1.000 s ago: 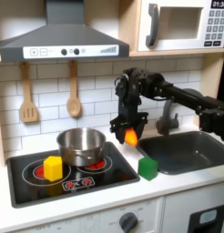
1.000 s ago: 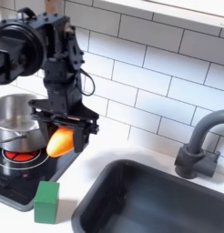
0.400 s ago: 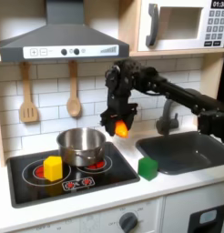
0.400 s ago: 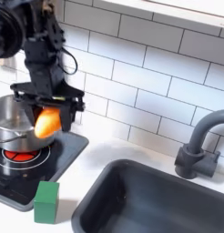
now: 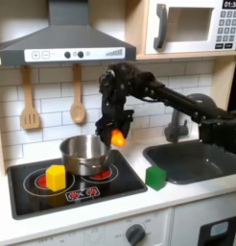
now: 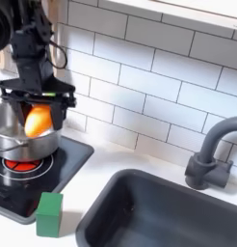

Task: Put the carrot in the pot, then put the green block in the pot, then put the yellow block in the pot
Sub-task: 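Put the carrot in the pot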

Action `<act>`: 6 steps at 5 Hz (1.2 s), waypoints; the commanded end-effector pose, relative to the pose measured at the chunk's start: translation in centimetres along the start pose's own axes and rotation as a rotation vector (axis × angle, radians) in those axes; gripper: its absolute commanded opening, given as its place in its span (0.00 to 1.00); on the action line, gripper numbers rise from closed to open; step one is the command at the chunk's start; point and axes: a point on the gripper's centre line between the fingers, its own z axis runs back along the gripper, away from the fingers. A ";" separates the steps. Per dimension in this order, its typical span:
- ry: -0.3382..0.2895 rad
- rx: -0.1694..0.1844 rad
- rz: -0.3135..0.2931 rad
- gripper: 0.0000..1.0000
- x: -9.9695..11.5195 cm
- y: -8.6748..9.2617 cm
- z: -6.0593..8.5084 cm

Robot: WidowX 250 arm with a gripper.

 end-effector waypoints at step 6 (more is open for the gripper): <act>0.060 0.024 0.053 1.00 2.5 2.1 -2.5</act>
